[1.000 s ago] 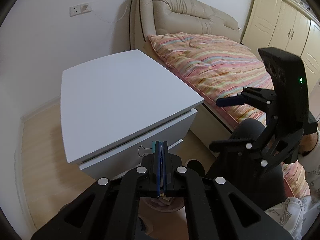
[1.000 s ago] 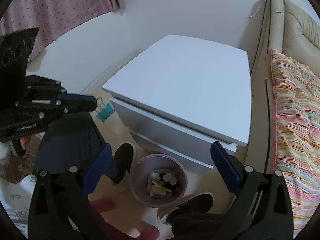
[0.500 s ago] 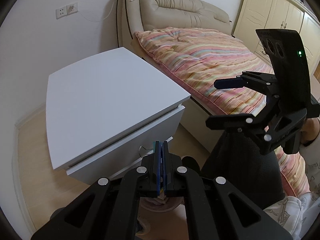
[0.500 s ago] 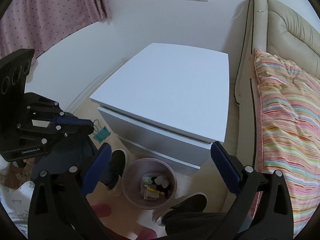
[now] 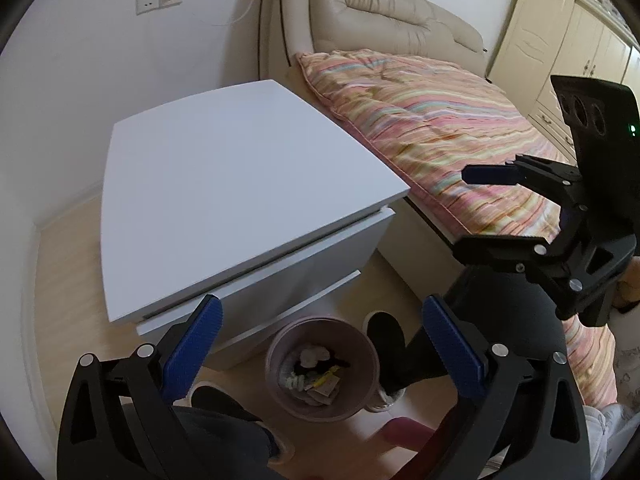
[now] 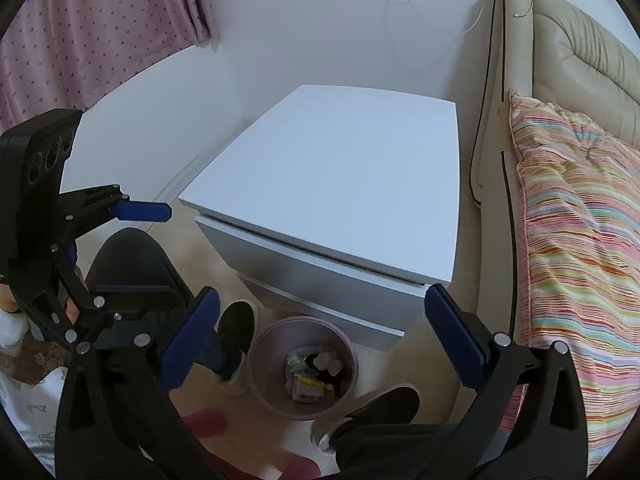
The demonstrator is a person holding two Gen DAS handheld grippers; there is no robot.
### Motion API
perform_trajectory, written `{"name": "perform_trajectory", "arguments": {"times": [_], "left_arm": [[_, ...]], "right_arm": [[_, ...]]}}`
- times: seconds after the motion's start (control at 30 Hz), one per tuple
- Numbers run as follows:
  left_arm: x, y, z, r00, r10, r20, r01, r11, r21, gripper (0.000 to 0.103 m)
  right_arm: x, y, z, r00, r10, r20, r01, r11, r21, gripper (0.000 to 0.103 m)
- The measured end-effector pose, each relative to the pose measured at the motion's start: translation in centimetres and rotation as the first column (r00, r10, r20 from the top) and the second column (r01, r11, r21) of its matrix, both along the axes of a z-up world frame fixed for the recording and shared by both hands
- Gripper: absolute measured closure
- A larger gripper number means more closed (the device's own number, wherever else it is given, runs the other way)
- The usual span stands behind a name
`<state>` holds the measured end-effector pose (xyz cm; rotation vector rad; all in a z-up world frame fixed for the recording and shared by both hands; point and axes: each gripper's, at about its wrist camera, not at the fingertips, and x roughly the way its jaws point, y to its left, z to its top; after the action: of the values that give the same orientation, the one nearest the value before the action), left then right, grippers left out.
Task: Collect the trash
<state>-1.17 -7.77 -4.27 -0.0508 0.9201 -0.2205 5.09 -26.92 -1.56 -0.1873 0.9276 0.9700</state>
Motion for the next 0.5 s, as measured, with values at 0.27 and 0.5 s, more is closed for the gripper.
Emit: {"name": "perform_trajectory", "arguments": {"times": [0.27,0.5], "left_arm": [[0.0,1.6,0.8,0.997,0.056,0.044,-0.057,0.998,0.017,0.007],[1.0,3.5,2.9,0.989,0.112,0.094,-0.117,0.992,0.044,0.007]], "right_arm": [[0.1,0.5,0.5,1.000,-0.014,0.010,0.014,1.000,0.005,0.003],[1.4,2.0,2.8,0.998,-0.045,0.054,0.045,0.999,0.004,0.003]]}}
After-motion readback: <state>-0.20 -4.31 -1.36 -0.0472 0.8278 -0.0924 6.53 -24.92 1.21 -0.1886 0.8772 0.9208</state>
